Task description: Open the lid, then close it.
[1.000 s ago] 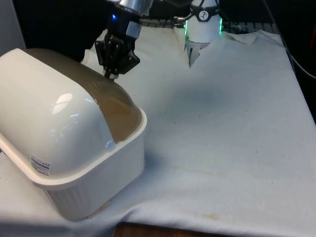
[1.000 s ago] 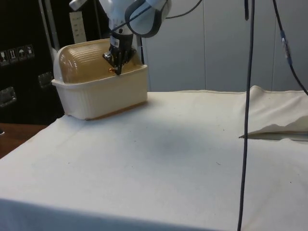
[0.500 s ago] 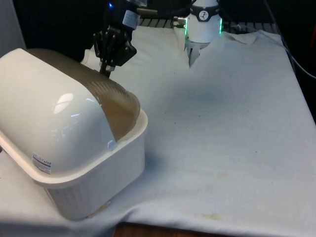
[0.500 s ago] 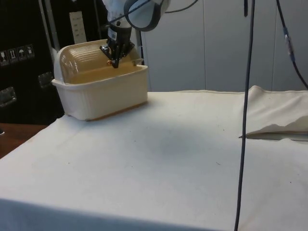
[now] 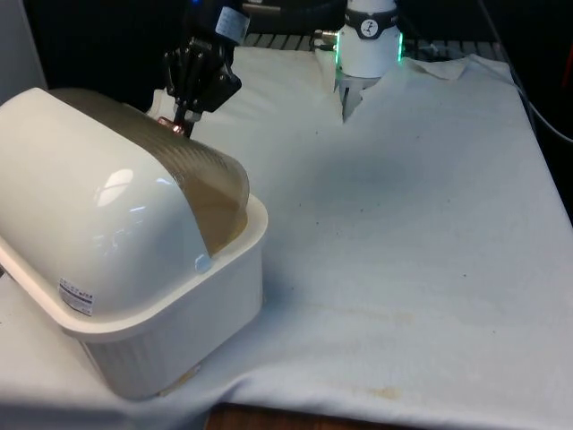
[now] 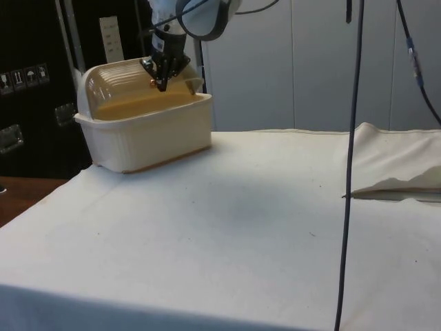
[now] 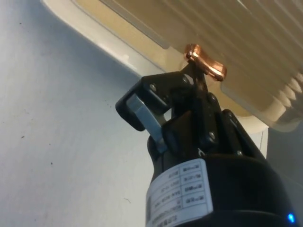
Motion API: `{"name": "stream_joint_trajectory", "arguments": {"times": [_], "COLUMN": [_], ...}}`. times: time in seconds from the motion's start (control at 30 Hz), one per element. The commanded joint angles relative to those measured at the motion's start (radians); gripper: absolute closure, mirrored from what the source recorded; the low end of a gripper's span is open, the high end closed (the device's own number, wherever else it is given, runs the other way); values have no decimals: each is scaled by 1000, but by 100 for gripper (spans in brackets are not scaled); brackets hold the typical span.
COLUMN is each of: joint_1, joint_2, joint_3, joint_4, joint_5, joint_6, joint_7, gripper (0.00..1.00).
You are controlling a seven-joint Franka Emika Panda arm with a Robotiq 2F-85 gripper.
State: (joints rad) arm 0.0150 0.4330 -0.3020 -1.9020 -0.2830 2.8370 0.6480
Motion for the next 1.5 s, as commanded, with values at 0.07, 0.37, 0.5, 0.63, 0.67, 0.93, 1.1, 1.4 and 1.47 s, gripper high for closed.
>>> {"name": "stream_joint_trajectory", "arguments": {"times": [0.07,0.37,0.5,0.63,0.67,0.93,1.1,1.4,1.47], "joint_1": [0,12,9,9,1,0,8,12,4], "joint_2": [0,-21,-32,-40,-41,-38,-29,-65,-65], "joint_3": [-1,-24,-21,-23,-8,-12,-32,-30,-17], "joint_4": [3,17,18,24,19,37,51,37,39], "joint_5": [-1,-14,-11,-12,-1,-1,-13,-8,-1], "joint_6": [0,2,2,5,0,0,20,28,21], "joint_7": [4,44,51,64,47,62,94,118,107], "gripper": [100,100,100,100,100,100,100,100,100]}}
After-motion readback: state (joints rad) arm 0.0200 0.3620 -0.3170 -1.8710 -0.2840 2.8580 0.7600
